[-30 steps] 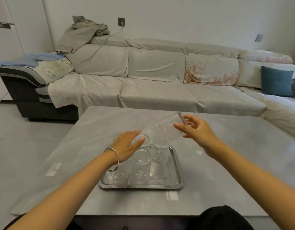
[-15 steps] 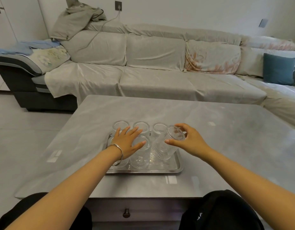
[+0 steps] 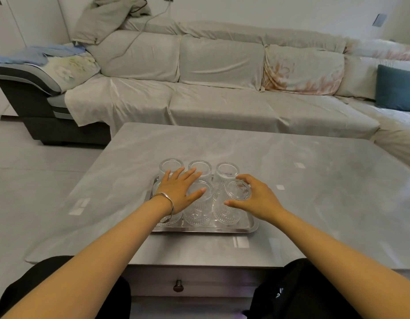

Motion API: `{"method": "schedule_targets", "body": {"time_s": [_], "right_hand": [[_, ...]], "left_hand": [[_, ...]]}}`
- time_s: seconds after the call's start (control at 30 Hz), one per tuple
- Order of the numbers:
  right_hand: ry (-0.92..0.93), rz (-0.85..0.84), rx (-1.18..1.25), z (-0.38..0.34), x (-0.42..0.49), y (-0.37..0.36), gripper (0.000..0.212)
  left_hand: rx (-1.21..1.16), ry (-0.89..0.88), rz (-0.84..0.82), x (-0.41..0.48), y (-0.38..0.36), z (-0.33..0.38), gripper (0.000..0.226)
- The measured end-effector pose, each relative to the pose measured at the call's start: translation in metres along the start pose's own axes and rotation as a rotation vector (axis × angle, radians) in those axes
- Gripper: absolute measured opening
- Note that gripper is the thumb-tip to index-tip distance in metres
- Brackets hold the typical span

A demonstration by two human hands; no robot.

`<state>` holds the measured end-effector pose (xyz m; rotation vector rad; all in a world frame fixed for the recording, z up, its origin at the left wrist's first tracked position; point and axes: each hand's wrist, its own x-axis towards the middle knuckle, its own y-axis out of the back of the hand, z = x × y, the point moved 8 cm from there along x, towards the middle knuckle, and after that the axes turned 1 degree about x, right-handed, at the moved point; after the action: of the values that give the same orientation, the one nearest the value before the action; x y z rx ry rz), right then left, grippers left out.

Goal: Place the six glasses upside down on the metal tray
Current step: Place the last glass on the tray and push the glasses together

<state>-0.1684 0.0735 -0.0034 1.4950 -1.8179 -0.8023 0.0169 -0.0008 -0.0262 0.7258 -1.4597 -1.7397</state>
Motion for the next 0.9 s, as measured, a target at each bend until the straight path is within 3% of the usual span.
{"method": "schedule_targets", "body": {"time_s": [0.6, 0.77, 0.9], "right_hand": [[0.031, -0.016, -0.006, -0.005, 0.006, -0.017, 0.084], [0.026, -0.069, 0.118, 0.001, 0.006, -0.016, 0.084], [0.053, -0.069, 0.240, 0.009, 0.007, -0.006, 0.098]], "left_hand": [[-0.090, -0.005, 0.019, 0.001, 0.005, 0.002, 0.066], [-0.167, 0.013, 0.142, -0.004, 0.025, -0.015, 0.078], [-0.419, 0.080, 0.145, -0.015, 0.030, -0.046, 0.111]]}}
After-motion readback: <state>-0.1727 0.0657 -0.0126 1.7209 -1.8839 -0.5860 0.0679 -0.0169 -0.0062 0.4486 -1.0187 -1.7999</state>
